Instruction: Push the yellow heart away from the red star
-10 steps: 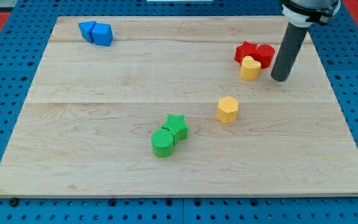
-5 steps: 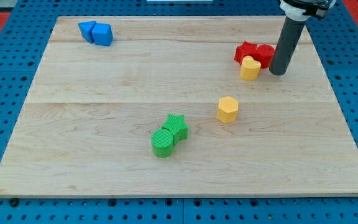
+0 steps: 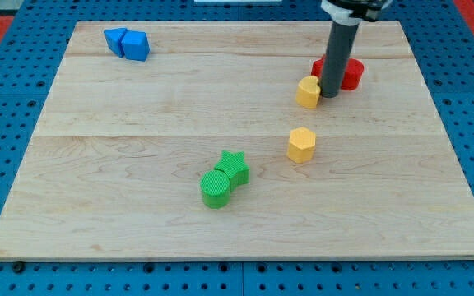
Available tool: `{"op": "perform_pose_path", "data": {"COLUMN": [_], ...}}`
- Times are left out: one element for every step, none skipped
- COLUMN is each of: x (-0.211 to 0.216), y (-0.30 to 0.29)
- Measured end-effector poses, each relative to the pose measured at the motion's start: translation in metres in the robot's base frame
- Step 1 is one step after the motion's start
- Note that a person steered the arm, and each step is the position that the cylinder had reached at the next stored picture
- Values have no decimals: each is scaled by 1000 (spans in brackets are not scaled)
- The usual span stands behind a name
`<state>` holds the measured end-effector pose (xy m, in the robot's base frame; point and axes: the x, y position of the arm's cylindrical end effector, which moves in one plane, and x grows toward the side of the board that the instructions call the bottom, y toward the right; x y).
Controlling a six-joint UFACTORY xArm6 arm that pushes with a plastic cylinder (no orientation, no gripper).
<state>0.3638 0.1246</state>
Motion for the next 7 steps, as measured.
{"op": "perform_pose_path", "data": {"x": [0, 0, 0, 0, 0, 33, 106], "y": [-18, -34, -45, -52, -66, -60, -26]}}
